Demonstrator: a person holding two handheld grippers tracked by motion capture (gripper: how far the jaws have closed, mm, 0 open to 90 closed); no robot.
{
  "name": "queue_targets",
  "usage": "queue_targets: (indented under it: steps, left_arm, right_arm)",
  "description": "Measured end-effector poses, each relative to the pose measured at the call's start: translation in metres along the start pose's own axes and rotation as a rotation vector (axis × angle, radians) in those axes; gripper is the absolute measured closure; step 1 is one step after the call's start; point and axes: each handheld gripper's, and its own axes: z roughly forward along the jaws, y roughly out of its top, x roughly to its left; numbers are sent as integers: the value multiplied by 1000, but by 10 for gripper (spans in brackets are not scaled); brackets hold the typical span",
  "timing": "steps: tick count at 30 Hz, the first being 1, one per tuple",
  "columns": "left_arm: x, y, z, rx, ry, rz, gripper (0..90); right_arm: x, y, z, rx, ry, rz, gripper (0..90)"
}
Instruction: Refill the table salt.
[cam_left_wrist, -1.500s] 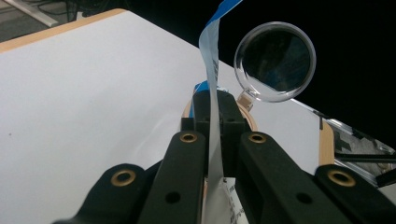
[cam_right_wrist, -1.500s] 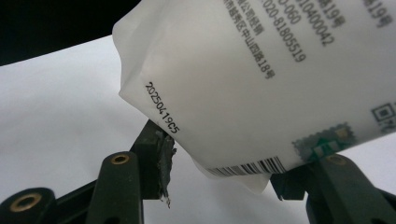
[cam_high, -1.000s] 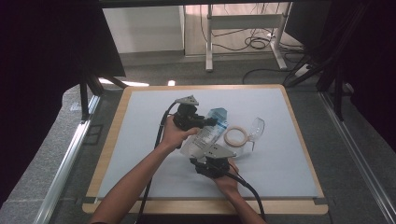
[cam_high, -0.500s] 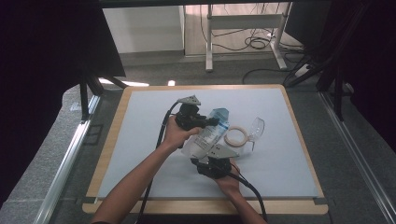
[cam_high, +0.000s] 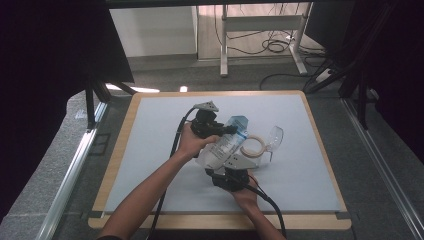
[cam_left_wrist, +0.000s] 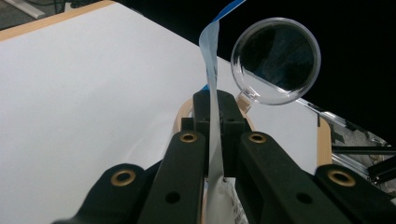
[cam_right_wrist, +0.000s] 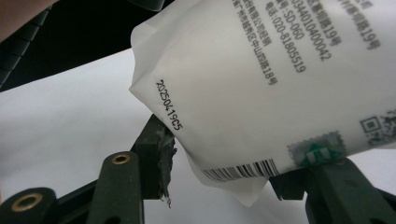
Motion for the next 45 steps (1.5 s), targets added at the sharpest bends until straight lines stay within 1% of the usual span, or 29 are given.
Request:
queue_targets:
  steps: [4,10,14,17,22,24,26,29,34,45]
  left_arm:
    - [0,1,1,5,-3,3,897]
    - [1,3,1,8,-13,-3,897]
    - [1,4,1,26,-19,4,897]
    - [2,4,1,29,-18,9,897]
    - [2,5,1,35,-22,14,897]
    - [1,7,0,39,-25,23,897]
    - [0,8,1,39,-23,28,897]
    - [-1,10,1,42,-25,38,897]
    - [-1,11,4,39,-35,37,898]
    - [1,11,8,48,-39,28,898]
  right_arm:
    - [2,1,0,-3,-5,6,487]
    - [2,1,-1,-9,-13,7,494]
    - [1,1,-2,-11,0,3,507]
    - [0,1,-3,-13,16,2,509]
    - [0,2,-4,-20,34,12,509]
    - [0,2,-6,-29,43,15,512]
    - [0,3,-7,-34,43,7,513]
    - [0,4,-9,-40,44,13,514]
    - [-2,4,-12,-44,45,12,516]
    - [-1,3,-12,-45,45,30,520]
